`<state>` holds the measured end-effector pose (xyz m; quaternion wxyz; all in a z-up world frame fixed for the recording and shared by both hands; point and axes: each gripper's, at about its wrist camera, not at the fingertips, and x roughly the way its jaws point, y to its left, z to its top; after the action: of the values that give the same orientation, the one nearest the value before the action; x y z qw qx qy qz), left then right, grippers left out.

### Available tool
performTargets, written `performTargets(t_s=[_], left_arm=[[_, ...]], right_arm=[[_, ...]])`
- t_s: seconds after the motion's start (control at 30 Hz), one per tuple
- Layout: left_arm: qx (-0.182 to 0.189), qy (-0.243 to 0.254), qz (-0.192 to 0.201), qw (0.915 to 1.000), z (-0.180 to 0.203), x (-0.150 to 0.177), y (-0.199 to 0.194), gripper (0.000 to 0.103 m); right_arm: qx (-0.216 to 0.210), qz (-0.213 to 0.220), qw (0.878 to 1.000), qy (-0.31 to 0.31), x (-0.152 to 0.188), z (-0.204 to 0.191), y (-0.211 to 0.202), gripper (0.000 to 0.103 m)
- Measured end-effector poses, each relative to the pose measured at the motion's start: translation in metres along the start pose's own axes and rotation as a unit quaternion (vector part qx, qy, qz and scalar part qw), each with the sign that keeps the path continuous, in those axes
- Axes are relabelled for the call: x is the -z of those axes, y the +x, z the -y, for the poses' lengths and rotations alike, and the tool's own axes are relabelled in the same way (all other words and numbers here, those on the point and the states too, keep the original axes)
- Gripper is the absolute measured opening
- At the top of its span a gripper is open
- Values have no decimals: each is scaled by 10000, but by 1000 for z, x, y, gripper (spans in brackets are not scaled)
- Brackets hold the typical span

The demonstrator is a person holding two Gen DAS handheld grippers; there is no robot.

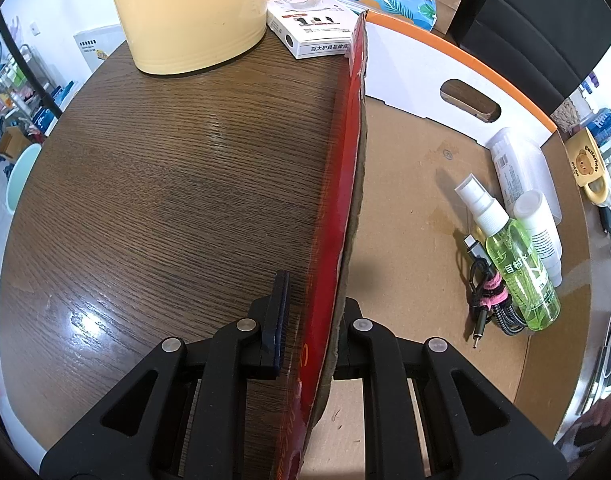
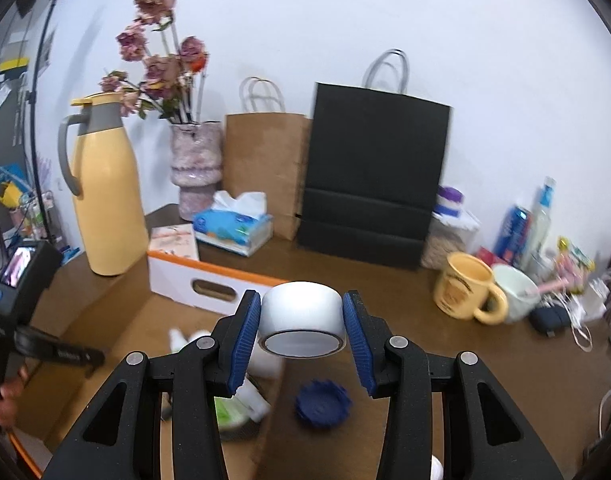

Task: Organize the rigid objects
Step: 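Carry the tape roll into the box and open the right gripper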

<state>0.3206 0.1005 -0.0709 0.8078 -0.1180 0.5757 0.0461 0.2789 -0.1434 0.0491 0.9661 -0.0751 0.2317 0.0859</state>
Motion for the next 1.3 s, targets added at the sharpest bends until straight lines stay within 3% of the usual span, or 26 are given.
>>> performTargets(t_s=[0.37, 0.57, 1.0, 1.3], left_arm=[[40, 49, -9, 10000, 0, -1, 0, 11], [50, 52, -11, 10000, 0, -1, 0, 11], [51, 52, -13, 10000, 0, -1, 0, 11], [51, 52, -12, 10000, -1, -1, 0, 11]], right_arm=[[-545, -246, 9966, -570, -13, -53, 47, 47], [-679, -275, 9946, -737, -8, -54, 43, 47], [-922, -798, 9864, -1099, 11, -65, 63, 47], [-884, -931, 9854, -1117, 17, -68, 69, 47]])
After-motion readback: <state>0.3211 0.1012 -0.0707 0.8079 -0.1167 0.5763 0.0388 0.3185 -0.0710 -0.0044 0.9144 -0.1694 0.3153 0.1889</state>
